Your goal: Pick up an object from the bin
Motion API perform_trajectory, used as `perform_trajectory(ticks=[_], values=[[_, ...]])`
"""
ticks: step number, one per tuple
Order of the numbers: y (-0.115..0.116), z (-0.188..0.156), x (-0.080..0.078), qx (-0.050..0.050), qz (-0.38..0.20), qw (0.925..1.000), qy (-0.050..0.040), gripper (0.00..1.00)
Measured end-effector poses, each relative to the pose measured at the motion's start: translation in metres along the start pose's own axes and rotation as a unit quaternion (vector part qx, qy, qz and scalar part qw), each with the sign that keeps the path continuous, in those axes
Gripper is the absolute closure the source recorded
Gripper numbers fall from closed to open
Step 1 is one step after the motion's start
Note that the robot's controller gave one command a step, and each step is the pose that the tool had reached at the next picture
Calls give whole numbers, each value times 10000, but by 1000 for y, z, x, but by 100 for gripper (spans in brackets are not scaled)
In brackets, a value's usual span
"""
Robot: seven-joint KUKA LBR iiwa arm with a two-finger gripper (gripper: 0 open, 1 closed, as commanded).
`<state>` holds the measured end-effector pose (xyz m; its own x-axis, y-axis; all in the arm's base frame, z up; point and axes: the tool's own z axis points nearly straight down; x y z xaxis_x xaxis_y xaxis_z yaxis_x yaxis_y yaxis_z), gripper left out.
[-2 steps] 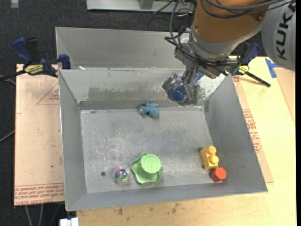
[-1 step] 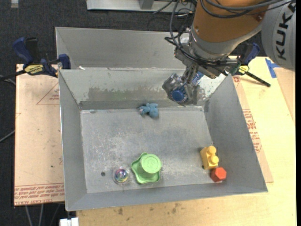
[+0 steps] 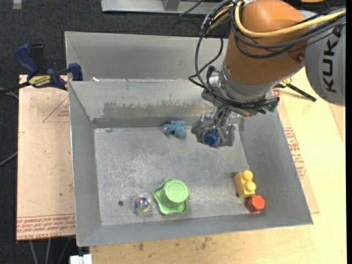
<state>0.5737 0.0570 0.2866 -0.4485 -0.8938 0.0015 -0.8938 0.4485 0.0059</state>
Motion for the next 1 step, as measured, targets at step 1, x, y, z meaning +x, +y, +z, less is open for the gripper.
perform_trajectory(ticks=[1], values=[[-33, -85, -34, 55, -1128, 9936, -31, 100]])
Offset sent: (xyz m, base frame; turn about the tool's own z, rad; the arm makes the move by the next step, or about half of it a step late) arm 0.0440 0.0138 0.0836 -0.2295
